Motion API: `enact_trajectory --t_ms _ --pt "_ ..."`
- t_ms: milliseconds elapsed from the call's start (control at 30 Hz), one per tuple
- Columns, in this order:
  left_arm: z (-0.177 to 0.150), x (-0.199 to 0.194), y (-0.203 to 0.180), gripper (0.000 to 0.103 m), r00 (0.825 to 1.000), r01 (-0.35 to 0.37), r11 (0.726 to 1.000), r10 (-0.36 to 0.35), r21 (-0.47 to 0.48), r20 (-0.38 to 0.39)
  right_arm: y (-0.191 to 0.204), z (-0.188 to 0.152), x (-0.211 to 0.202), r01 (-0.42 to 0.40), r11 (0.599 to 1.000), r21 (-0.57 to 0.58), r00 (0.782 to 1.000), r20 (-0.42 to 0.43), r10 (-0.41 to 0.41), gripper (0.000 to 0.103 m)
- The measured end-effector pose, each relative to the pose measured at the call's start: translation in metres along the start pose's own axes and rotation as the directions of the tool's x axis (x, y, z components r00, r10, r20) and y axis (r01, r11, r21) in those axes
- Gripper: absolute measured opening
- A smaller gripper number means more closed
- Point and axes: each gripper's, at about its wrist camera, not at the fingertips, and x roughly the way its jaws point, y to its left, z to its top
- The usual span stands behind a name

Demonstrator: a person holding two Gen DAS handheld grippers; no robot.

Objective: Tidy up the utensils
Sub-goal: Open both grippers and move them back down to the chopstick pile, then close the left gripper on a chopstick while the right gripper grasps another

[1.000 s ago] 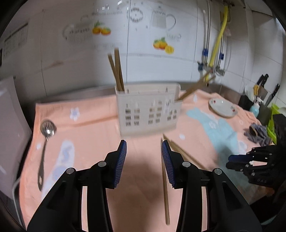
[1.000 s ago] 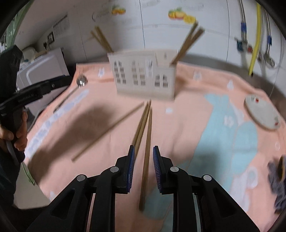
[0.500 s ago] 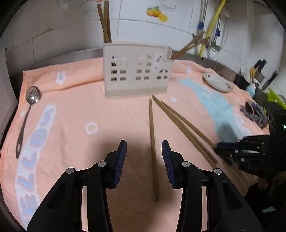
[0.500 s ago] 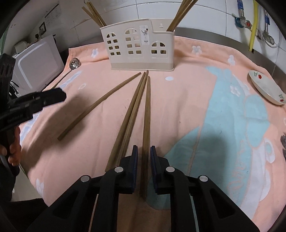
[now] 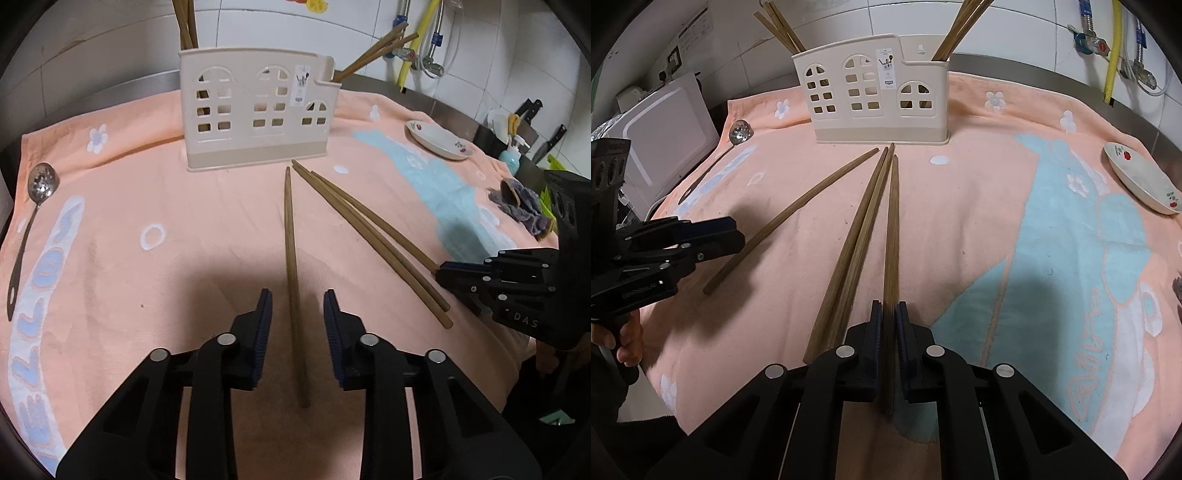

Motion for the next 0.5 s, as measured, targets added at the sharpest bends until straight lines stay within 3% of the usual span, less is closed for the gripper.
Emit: enact_trajectory --t_ms 500 --pt "-0.001 0.019 0.0 0.012 0.998 -0.031 1.0 0.031 0.003 -0.046 0.0 -0.002 0.0 0.009 1.0 0.001 1.0 0.014 -0.009 0.007"
